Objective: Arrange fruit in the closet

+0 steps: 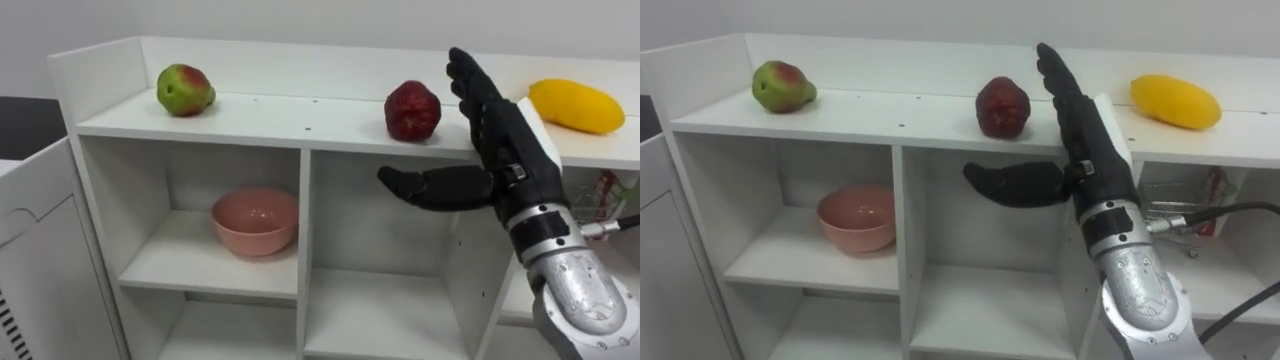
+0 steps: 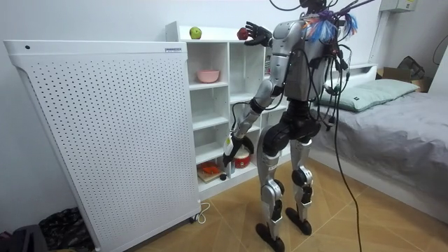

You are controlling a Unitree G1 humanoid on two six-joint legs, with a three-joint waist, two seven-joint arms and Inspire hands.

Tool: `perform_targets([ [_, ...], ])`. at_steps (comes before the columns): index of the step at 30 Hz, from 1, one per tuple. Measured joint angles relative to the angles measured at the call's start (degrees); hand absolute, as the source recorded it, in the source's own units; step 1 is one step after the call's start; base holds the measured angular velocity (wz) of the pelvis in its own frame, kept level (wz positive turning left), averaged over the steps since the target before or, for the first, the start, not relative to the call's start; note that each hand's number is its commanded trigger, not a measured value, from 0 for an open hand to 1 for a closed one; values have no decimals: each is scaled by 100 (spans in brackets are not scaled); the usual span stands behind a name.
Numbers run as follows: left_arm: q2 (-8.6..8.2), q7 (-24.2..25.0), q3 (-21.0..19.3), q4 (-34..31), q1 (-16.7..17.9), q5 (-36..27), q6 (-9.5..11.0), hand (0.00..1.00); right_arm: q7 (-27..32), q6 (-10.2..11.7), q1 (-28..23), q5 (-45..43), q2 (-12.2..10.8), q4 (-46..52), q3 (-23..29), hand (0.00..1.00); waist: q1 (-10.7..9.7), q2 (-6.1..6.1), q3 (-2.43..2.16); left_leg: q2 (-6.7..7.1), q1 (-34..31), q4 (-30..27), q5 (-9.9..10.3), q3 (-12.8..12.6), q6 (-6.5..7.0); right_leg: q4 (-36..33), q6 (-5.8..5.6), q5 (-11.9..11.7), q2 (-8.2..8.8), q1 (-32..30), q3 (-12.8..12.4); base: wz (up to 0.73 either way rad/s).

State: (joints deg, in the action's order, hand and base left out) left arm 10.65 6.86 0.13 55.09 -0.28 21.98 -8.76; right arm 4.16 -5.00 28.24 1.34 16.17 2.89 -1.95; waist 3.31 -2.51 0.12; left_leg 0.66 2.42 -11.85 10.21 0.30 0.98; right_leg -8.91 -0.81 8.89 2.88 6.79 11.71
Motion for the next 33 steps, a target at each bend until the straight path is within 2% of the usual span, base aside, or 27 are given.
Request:
perform_targets([
  [6, 0, 54, 0, 9, -113, -18, -1, 0, -60, 8, 0, -44, 0, -25, 1, 0, 6, 16, 5, -1, 20, 27, 5, -8, 6, 0, 0, 0, -1, 24, 1, 0],
  [11, -1, 55, 13, 14, -115, -358, -9, 0, -52, 75, 0, -38, 0, -111, -2, 0, 9, 42, 21, -1, 28, 26, 5, -6, 6, 0, 0, 0, -1, 39, 5, 0],
  [19, 0, 81, 25, 5, -117, -625, -18, 0, -58, 132, 3, 5, 0, -153, -8, 0, 0, 24, 5, -1, 20, 26, 5, -8, 6, -3, 0, 0, 1, 32, 6, 0],
  [24, 4, 147, 14, -6, -128, -612, -33, 0, -59, 120, 20, 20, 1, -204, 0, 0, 1, 10, -10, -1, 9, 11, 5, 9, 6, -10, 0, 0, 8, 31, 95, 0],
  [26, 23, 262, 7, -164, -128, -609, -127, 0, -60, 44, 95, 20, 2, -222, 11, 0, 1, 10, -13, -1, -13, -4, 5, 15, 6, -16, 0, 0, 11, 11, 122, 0],
  [29, 39, 330, 6, -315, -143, -542, -131, 0, -69, -51, 144, -34, 3, -225, 11, 0, 4, 12, -34, 0, -21, -8, 5, 18, 6, -26, 0, 0, 12, 0, 123, 0],
  [33, 54, 406, -11, -359, -151, -381, -134, 0, -137, -134, 231, -92, 14, -243, 11, 0, 6, 6, -38, 0, -21, -2, 5, 26, 6, -29, 0, 0, 11, -5, 130, 0],
])
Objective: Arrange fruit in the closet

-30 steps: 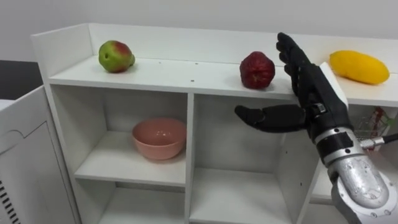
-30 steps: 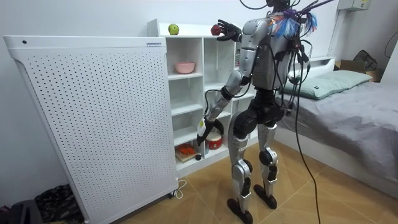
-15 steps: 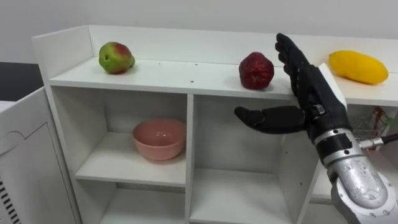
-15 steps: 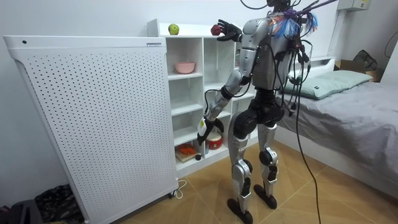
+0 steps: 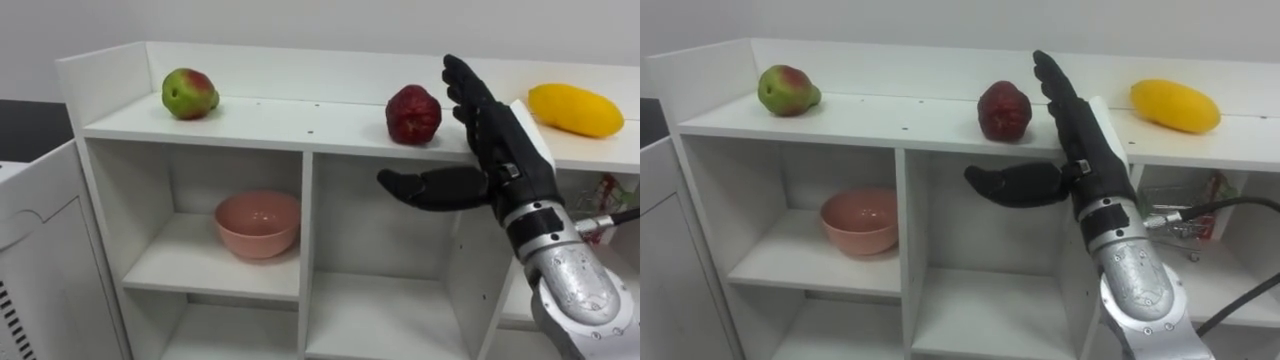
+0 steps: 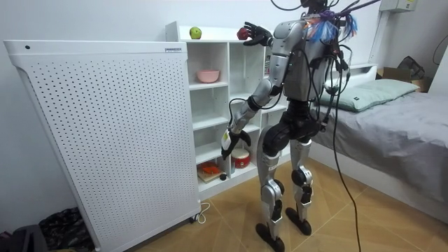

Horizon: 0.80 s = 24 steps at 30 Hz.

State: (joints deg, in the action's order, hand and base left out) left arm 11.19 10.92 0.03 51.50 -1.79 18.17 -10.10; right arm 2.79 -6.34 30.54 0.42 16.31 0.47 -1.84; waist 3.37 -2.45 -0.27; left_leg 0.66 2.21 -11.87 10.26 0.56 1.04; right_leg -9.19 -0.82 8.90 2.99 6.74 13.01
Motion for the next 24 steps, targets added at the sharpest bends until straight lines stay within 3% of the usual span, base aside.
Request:
perform_targets([
  [2, 12, 16, 0, 0, 0, 5, -43, 0, -54, -19, 36, -29, 2, 5, -3, 0, 5, -3, -1, 1, -4, 2, 0, 3, 0, 2, 0, 0, 0, -3, 16, 2],
  [3, 17, 32, 0, 0, 0, 5, -47, 0, -60, -21, 45, -29, 2, 5, -3, 43, 6, -4, -2, 0, -8, 2, 0, 4, 0, 2, 0, 0, -1, -8, 17, 0],
  [5, 40, 113, 0, 0, 0, 0, -80, 0, -104, -67, 125, -23, 5, 9, -3, 71, -2, -9, -5, 0, -55, -1, 0, 8, 0, 1, 0, 0, -1, -48, 15, 0],
  [6, 43, 115, 0, 0, 0, 0, -89, 0, -109, -76, 140, -19, 5, 8, -4, 78, -3, -11, -5, 0, -63, -3, 0, 11, 0, -1, 0, 0, -1, -61, 13, 0],
  [8, 47, 136, 0, 1, 0, 1, -112, 0, -111, -85, 147, -29, 5, -4, -3, 100, 1, -13, -5, -5, -62, -2, -1, 15, 0, -47, 0, 0, 0, -86, 8, 0],
  [15, 66, 218, -9, 2, -11, 3, -124, 0, -114, -117, 210, -115, 43, -98, 0, 100, 0, -65, 25, -3, -127, -83, 2, 25, 2, -57, 0, 0, 0, -111, 7, 0],
  [24, 115, 213, -9, 5, -38, -51, -166, 0, 112, -123, 772, -183, 199, -723, 36, 100, 100, -102, 32, -3, -159, -143, 6, 15, 7, -63, 3, -2, 1, -127, 8, 0],
])
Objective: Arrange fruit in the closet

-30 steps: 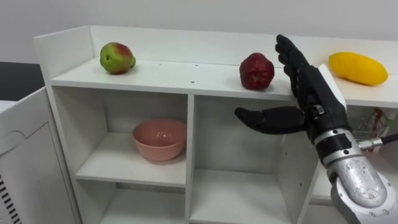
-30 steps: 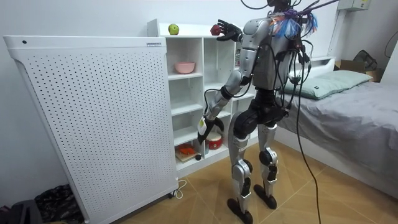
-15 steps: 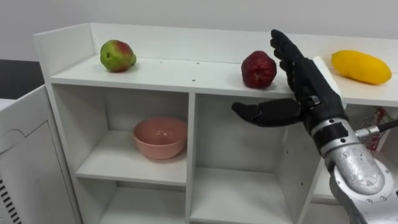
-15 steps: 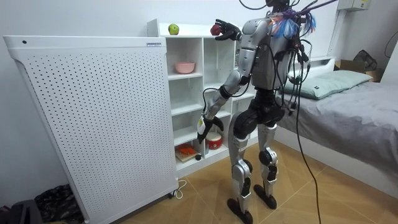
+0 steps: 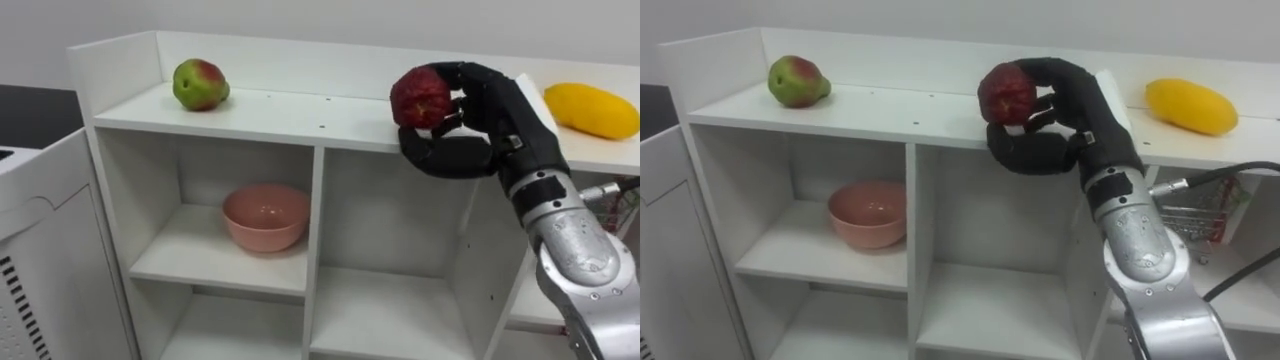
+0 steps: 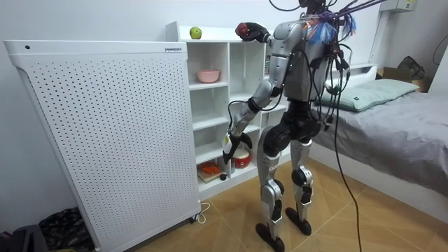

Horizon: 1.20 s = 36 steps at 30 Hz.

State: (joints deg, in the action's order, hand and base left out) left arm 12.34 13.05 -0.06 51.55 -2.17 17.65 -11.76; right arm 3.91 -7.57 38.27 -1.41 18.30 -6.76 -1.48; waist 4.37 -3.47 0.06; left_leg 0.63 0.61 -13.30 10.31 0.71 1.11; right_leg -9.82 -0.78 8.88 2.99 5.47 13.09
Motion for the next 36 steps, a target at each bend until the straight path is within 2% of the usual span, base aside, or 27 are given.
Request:
perform_targets([
  [9, 13, -12, 0, 0, -121, -11, -26, 0, 92, 8, 40, 12, 12, -29, 23, 100, 57, -26, -1, -1, -2, 0, 10, 20, 10, 2, -1, 0, 5, 8, 47, 3],
  [18, 15, -14, 18, 13, -130, -27, -49, 0, -133, -128, -13, 101, 8, 231, -182, 100, 16, -9, -7, -1, 6, -31, 16, -17, 10, -4, 1, -1, 13, 8, 85, -2],
  [21, 11, -26, 30, 25, -130, -113, -23, 0, -307, -128, -249, 59, -14, 634, -280, 100, -16, 40, 1, 0, 4, -25, 16, -30, 12, -4, 3, -2, 16, 7, 79, 0],
  [26, -28, -25, 52, 248, -117, -137, 58, 0, -657, -122, -807, 137, -24, 1273, -458, 100, -31, 237, -26, 1, 13, -6, 21, -59, 22, -16, 3, -2, 21, 11, 30, -3],
  [29, -29, -44, 52, 247, -34, -124, 137, 0, -789, -122, -1068, 192, -36, 1448, -488, 100, -37, 327, -13, -12, 60, 6, 20, -123, 22, -26, 3, -2, 13, -3, -37, -10],
  [33, -28, -115, 52, 250, 6, -123, 258, 0, -789, -120, -1252, 214, -56, 1661, -517, 100, -12, 359, -24, -31, 61, 54, 13, -209, 14, -88, 3, -2, 0, -77, -146, -16],
  [36, -29, -125, 57, 249, 49, -130, 357, 0, -789, -52, -1405, 266, -100, 1854, -563, 100, -68, 352, -29, -26, 75, 66, 13, -244, 15, -79, 3, -2, -1, -74, -207, -4],
])
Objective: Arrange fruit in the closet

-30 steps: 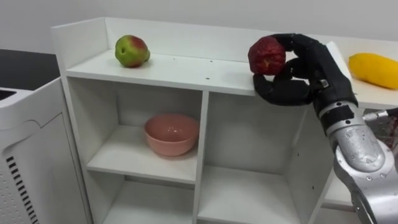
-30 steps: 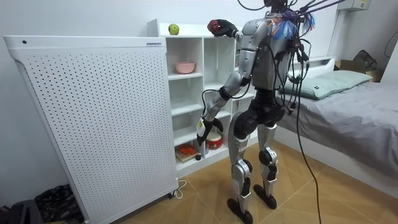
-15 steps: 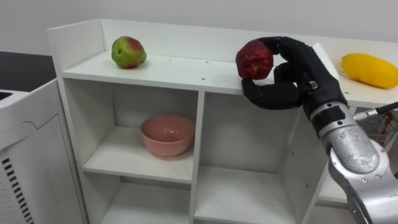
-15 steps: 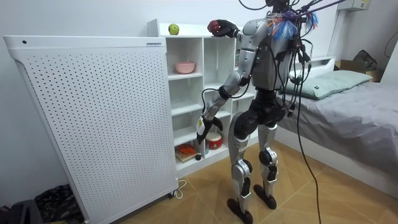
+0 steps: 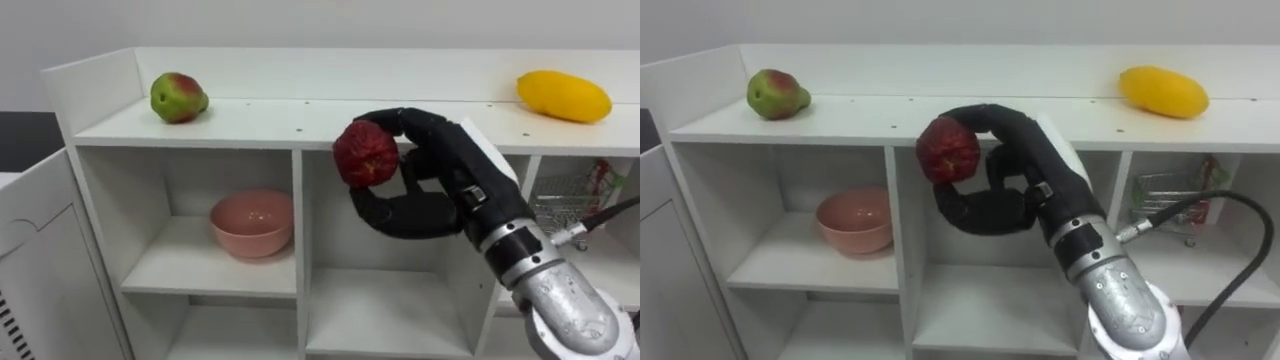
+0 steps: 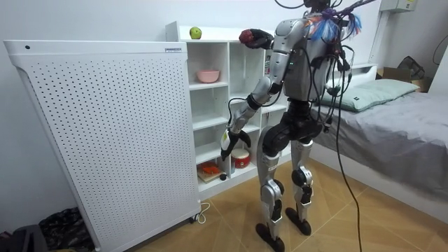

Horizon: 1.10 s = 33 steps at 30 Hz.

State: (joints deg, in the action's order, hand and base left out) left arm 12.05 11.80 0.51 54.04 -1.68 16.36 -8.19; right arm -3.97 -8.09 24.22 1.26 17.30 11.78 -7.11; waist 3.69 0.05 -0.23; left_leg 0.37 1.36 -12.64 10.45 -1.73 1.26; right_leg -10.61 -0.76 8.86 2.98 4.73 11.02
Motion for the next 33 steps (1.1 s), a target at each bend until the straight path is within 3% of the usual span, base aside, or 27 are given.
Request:
perform_targets([
  [7, -5, -61, 41, -11, 194, -3, 133, 0, -373, 104, -845, 248, -10, 263, -340, 100, -14, -22, -15, -7, 30, 11, 0, -38, 0, 11, 0, 0, 0, 12, -14, -1],
  [15, -6, -381, 62, 71, 391, -129, 156, 0, -380, 145, -1339, 275, -37, 104, -496, 100, -17, -17, -18, -4, 4, 49, -1, -50, 1, 92, 2, -1, -8, 6, -17, 0],
  [19, -1, -547, 325, 149, 401, -335, 234, 0, -185, 239, -1470, 347, -224, -934, -624, 100, -25, -23, -19, -2, -105, 33, -4, -50, 6, 73, 4, -4, 1, -99, -6, 0],
  [23, -7, -647, 432, 378, 358, -464, 313, 0, 63, 258, -1477, 481, -261, -2171, -702, 100, -38, 0, -17, -47, -363, -38, -7, -17, 10, -25, 10, -8, 13, -362, 39, 1],
  [25, -11, -679, 528, 610, 295, -611, 333, 0, 205, 260, -1477, 485, -264, -2533, -713, 100, -70, 70, 7, -47, -498, -97, -5, 19, 11, -46, 18, -16, 31, -455, 132, 8],
  [28, -75, -794, 658, 852, 143, -953, 342, 0, 411, 450, -1407, 512, -310, -3371, -709, 100, -75, 153, 50, -31, -695, -99, -64, 45, 28, -195, 17, -14, 82, -699, 214, 12],
  [33, -153, -899, 659, 1148, -68, -1095, 392, 0, 514, 451, -1082, 939, -431, -4612, -496, 100, -45, 217, 99, 31, -1065, -163, -134, 99, 68, -362, 8, 10, 189, -1090, 306, 7],
])
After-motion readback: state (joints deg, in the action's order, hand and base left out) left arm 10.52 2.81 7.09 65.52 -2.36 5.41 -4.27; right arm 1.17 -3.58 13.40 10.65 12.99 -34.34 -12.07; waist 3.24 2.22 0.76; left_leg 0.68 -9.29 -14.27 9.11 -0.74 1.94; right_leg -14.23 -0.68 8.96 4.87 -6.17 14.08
